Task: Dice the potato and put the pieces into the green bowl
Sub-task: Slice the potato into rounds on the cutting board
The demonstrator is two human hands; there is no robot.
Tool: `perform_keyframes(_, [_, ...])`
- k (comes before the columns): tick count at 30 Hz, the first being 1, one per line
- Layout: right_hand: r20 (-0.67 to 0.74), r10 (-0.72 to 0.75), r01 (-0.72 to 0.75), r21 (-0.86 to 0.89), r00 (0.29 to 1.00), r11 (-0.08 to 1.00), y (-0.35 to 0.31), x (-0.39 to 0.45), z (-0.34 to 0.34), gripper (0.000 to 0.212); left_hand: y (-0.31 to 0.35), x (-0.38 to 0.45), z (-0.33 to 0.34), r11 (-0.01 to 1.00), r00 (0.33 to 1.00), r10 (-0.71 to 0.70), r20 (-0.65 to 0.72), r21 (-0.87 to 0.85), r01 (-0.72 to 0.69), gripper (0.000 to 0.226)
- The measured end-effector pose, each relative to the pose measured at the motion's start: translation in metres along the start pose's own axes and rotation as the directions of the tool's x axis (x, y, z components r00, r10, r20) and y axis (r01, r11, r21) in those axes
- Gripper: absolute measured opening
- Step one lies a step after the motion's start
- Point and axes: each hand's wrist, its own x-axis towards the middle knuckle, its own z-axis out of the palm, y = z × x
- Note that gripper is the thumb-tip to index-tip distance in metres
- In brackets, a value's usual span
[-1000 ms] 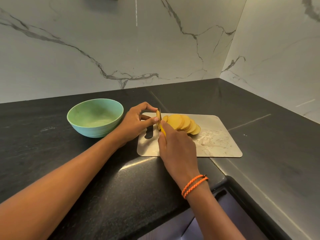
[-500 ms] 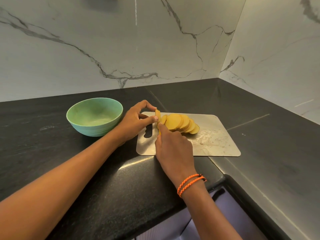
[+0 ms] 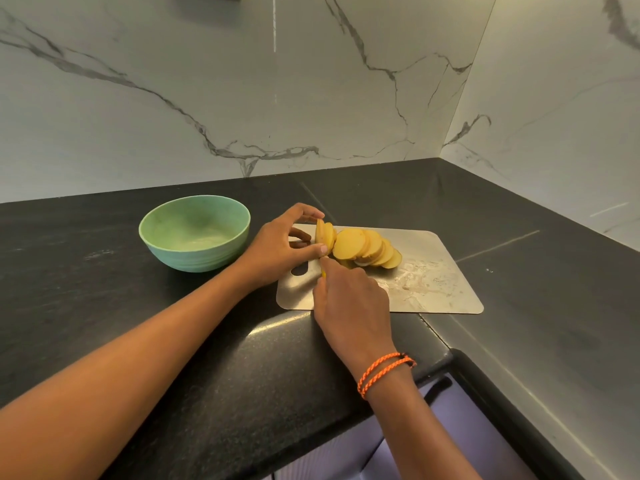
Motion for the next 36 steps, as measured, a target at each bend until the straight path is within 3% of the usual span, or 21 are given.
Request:
perform_keyframes(7, [-0.017, 0.028, -0.028, 0.029, 0.999, 0.999, -0.001, -0.001, -0.002, 0.040, -0.008, 0.005, 0.006, 0.989, 0.999, 0.014, 0.044, 0.149, -0.021, 0.055])
perform_keyframes(14, [-0.010, 0.008, -0.009, -0.002, 1.000, 1.000, -0.002, -0.001, -0.003, 0.036, -0.010, 0.010, 0.012, 0.972, 0.998, -0.011, 0.059, 0.237, -0.004, 0.046])
perform_keyframes(22, [0.004, 0.001, -0.001, -0.030, 1.000, 1.000, -0.003, -0.001, -0.002, 0.033, -0.006, 0.016, 0.015, 0.977, 0.994, -0.104, -0.034, 0.182, 0.108, 0.049])
perform_keyframes(26, [0.012, 0.010, -0.010, -0.017, 1.000, 1.000, -0.004, -0.001, -0.001, 0.034, 0.000, 0.017, 0.012, 0.978, 0.966, -0.207, -0.158, -0.031, 0.205, 0.040])
perform_keyframes(33, [-0.047, 0.067, -0.065, 0.050, 0.997, 0.997, -0.004, -0.004, -0.005, 0.039, 0.002, 0.010, 0.012, 0.991, 0.983, -0.125, -0.132, -0.061, 0.118, 0.030])
perform_keyframes(36, [-0.068, 0.078, -0.075, 0.050, 0.995, 0.996, -0.003, -0.006, -0.008, 0.043, -0.001, 0.007, 0.008, 0.992, 0.992, -0.090, -0.088, -0.095, 0.081, 0.037])
